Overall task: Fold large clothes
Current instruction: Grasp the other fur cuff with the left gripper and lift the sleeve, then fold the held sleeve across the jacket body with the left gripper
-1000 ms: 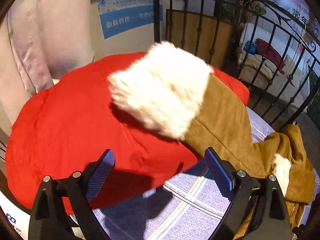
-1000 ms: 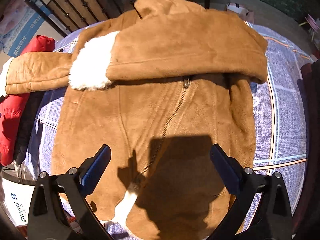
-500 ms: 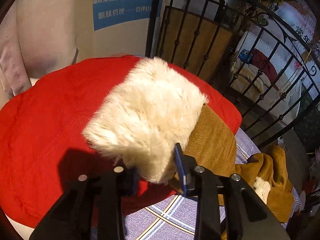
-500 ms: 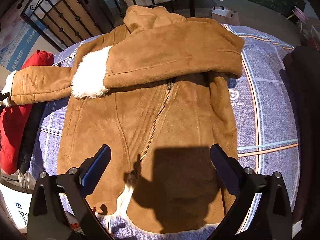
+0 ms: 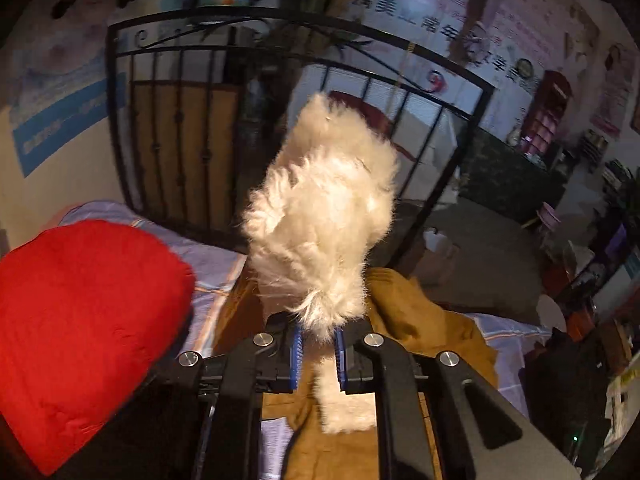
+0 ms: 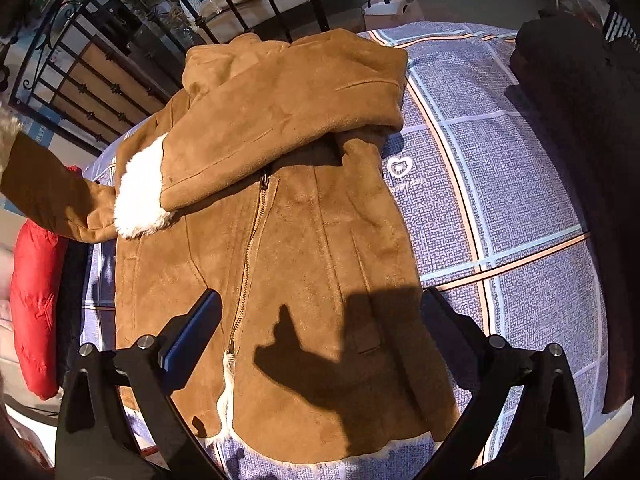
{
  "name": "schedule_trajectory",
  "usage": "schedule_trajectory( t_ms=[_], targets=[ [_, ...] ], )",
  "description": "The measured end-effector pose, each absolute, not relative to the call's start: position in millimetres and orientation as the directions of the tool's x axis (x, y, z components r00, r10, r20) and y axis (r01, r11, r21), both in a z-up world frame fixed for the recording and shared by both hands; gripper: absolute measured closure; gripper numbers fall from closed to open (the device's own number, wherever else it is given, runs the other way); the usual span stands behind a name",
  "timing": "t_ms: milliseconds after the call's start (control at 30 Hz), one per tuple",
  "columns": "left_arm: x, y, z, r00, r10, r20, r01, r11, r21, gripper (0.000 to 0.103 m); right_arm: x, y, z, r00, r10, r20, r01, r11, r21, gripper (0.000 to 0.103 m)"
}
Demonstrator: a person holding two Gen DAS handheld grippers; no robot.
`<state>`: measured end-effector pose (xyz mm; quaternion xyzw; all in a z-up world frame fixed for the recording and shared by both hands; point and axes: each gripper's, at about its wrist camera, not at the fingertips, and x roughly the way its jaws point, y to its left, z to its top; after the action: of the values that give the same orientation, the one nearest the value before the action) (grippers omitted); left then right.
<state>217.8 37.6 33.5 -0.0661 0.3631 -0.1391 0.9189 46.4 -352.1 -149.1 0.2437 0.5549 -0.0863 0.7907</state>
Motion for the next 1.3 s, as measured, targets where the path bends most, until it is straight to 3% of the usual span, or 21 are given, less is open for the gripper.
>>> schedule_trajectory(
  t_ms=[300, 600, 667, 733, 767, 933, 1200, 1300],
  targets=[
    [199, -130, -4, 0.539, -0.451, -0.712, 0.470, 0.862, -0.190, 0.092, 26, -386, -158, 0.368, 0.114, -0.923, 0.491, 0.819, 0.297, 0.005],
    [188, -229, -76, 0.391, -0.379, -0.838, 0.595, 0.799, -0.083, 0.090, 13, -406, -170, 0.341, 0.104, -0.934, 0.549, 0.785, 0.288, 0.005],
    [187, -240, -84, 0.338, -0.397, -0.853, 0.627, 0.771, -0.110, 0.072, 15, -406, -170, 0.340, 0.104, -0.935, 0.547, 0.787, 0.286, 0.005],
    [180, -245, -84, 0.302, -0.428, -0.852, 0.648, 0.748, -0.145, 0.026, 18, -407, -170, 0.337, 0.105, -0.936, 0.547, 0.787, 0.285, 0.005],
    [174, -241, -81, 0.311, -0.449, -0.838, 0.653, 0.741, -0.155, 0.022, 19, -407, -170, 0.336, 0.107, -0.936, 0.548, 0.785, 0.287, 0.005],
    [154, -222, -77, 0.332, -0.476, -0.815, 0.677, 0.722, -0.146, 0.016, 33, -409, -167, 0.348, 0.116, -0.930, 0.542, 0.785, 0.300, 0.005],
    [161, -86, -112, 0.419, -0.243, -0.875, 0.446, 0.895, -0.035, 0.016, 102, -400, -148, 0.446, 0.199, -0.873, 0.462, 0.784, 0.415, 0.005],
    [157, -35, -122, 0.405, -0.169, -0.898, 0.340, 0.940, -0.024, 0.016, 142, -389, -144, 0.466, 0.204, -0.861, 0.404, 0.817, 0.412, 0.010]
  ],
)
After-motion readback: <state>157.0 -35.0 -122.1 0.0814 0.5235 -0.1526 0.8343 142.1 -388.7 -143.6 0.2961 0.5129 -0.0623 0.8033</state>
